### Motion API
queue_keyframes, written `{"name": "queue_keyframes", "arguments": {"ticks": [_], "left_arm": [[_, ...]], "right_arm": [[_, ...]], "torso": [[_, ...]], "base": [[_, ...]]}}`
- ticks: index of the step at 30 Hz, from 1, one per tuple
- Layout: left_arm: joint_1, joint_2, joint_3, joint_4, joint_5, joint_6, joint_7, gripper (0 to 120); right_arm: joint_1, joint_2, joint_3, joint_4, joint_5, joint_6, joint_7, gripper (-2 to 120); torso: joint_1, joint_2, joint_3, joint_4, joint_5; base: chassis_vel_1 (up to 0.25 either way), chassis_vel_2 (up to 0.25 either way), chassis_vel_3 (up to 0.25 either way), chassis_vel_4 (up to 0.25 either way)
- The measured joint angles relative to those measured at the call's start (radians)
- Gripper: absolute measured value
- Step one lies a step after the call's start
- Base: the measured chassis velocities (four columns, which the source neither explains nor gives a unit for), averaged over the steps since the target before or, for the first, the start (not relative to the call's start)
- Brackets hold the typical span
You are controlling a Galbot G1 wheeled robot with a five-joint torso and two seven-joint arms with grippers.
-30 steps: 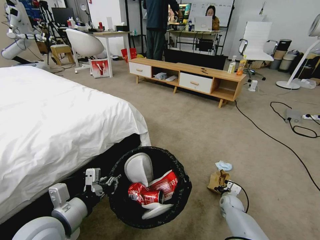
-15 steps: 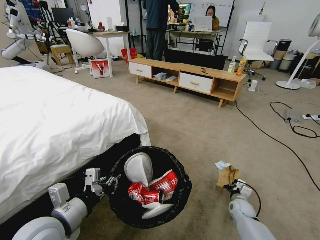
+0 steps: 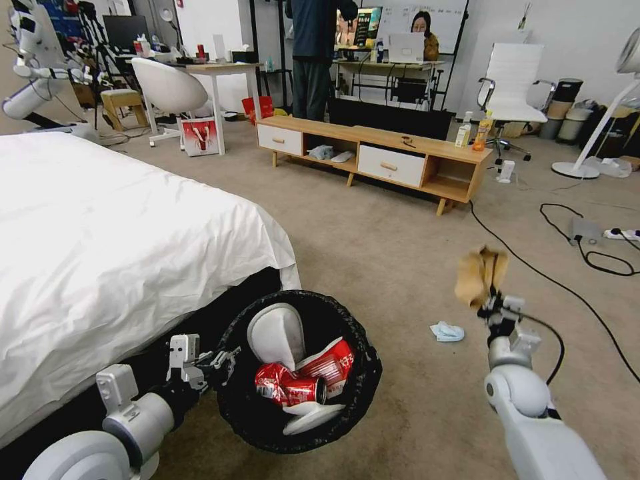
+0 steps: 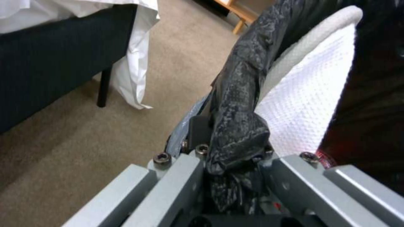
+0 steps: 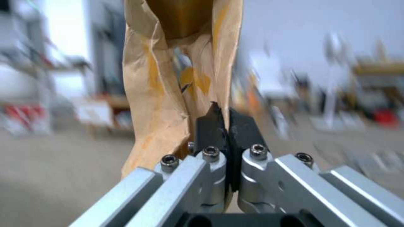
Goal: Pick up the trash bin and place the garbage on the floor into it.
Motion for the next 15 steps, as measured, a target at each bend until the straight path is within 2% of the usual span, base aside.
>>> {"name": "queue_keyframes", "arguments": {"ticks": [4,6,7,10,11,13,14,15], "left_arm": [[0.001,0.0,0.0,0.0,-0.001,0.001,0.0,2],[0.004,0.0,0.001,0.0,-0.001,0.001,-0.002,2],[0.004,0.0,0.001,0.0,-0.001,0.001,-0.002,2],[0.006,0.006,0.006,0.0,-0.001,0.003,-0.004,2],[0.006,0.006,0.006,0.0,-0.001,0.003,-0.004,2],[0.005,0.012,0.012,-0.002,-0.002,0.005,-0.01,2],[0.005,0.012,0.012,-0.002,-0.002,0.005,-0.01,2],[0.003,0.017,0.016,-0.003,-0.004,0.006,-0.011,2]], "right_arm": [[0.005,-0.017,-0.02,0.098,0.006,0.007,-0.023,0],[0.007,-0.07,-0.05,0.202,0.036,0.014,-0.071,0],[0.007,-0.07,-0.05,0.202,0.036,0.014,-0.071,0],[0.013,-0.166,-0.088,0.291,0.091,0.049,-0.179,0],[0.013,-0.166,-0.088,0.291,0.091,0.049,-0.179,0],[0.023,-0.229,-0.125,0.336,0.143,0.078,-0.255,0],[0.023,-0.229,-0.125,0.336,0.143,0.078,-0.255,0],[0.034,-0.267,-0.157,0.363,0.178,0.094,-0.307,0]], "torso": [[0.0,0.0,0.0,0.0001,0.0],[0.0,0.0,0.0,-0.0001,0.0],[0.0,0.0,0.0,-0.0001,0.0],[0.0,0.0,0.0,-0.0005,0.0001],[0.0,0.0,0.0,-0.0005,0.0001],[0.0,0.0,0.0,-0.0003,0.0],[0.0,0.0,0.0,-0.0003,0.0],[0.0,0.0,0.0,-0.0003,0.0001]], "base": [[0.0,0.0,0.0,0.0],[0.0,0.0,0.0,0.0],[0.0,0.0,0.0,0.0],[0.0,0.0,0.0,0.0],[0.0,0.0,0.0,0.0],[0.0,0.0,0.0,0.0],[0.0,0.0,0.0,0.0],[0.0,0.0,0.0,0.0]]}}
